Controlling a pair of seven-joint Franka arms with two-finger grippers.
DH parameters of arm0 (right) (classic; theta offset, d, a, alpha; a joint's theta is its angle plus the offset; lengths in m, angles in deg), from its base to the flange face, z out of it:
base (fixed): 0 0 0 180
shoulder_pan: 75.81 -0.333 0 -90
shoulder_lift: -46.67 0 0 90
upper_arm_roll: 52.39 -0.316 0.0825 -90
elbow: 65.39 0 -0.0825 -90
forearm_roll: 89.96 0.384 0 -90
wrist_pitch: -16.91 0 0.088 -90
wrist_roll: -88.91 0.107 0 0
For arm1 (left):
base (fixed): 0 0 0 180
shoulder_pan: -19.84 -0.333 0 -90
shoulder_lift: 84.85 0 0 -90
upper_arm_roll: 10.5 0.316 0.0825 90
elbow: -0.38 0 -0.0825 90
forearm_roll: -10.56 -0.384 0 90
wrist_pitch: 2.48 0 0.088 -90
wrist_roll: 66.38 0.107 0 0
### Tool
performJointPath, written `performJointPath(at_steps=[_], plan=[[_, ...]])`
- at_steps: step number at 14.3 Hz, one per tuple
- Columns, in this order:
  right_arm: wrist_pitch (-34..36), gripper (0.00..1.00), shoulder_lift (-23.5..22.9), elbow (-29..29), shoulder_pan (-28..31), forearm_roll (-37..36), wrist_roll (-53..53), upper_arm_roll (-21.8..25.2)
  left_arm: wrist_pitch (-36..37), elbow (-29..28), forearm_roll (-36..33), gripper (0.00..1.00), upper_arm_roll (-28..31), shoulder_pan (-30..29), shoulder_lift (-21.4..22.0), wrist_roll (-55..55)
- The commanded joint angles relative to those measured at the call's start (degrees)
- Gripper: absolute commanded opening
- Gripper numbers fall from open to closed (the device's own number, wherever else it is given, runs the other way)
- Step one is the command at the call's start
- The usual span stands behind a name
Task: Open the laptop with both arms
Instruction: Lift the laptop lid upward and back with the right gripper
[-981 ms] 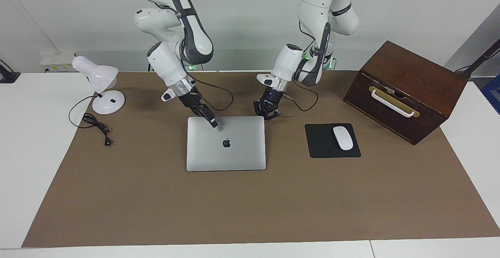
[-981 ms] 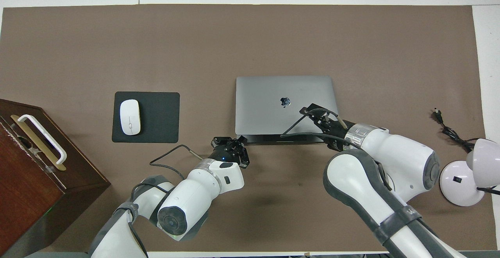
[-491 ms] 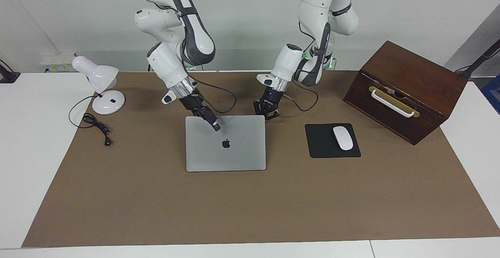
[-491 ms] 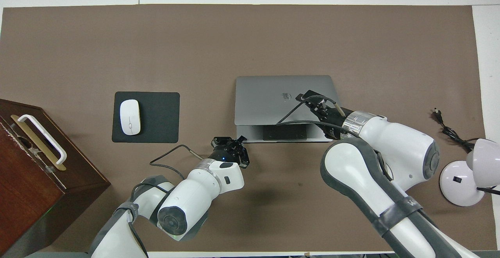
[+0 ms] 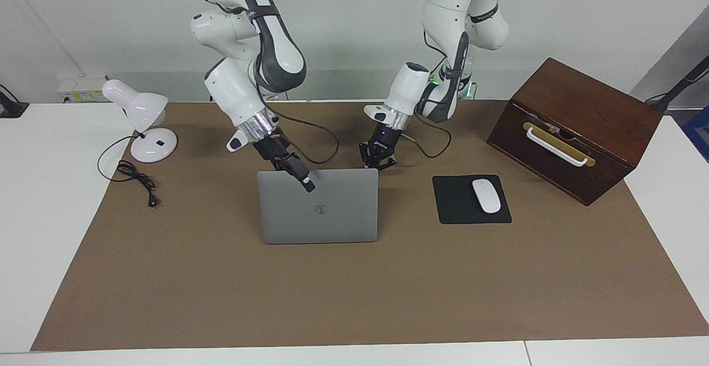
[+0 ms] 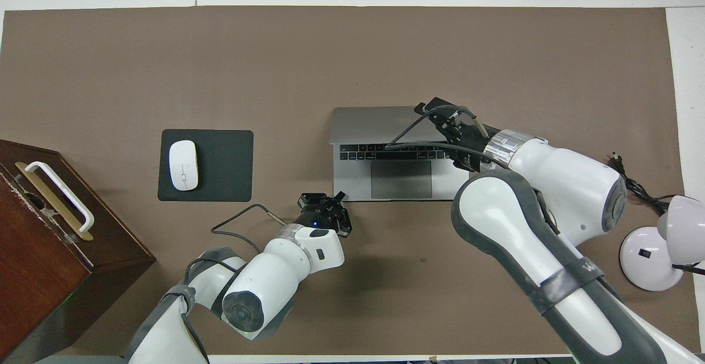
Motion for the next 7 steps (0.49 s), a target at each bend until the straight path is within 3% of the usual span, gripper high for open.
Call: performJointPath(at_steps=[1, 7], plan=[[-0.97, 1.00, -2.77, 3.27, 1.28, 0.84, -2.19, -0.43, -0.89, 1.67, 0.02, 0.00, 0.95, 1.17, -3.28, 0.71], [-0.88, 1.00, -5.23, 8.19, 2.25, 0.66, -2.19, -0.35, -0.89, 1.67, 0.02, 0.00, 0.95, 1.26, -3.28, 0.71]])
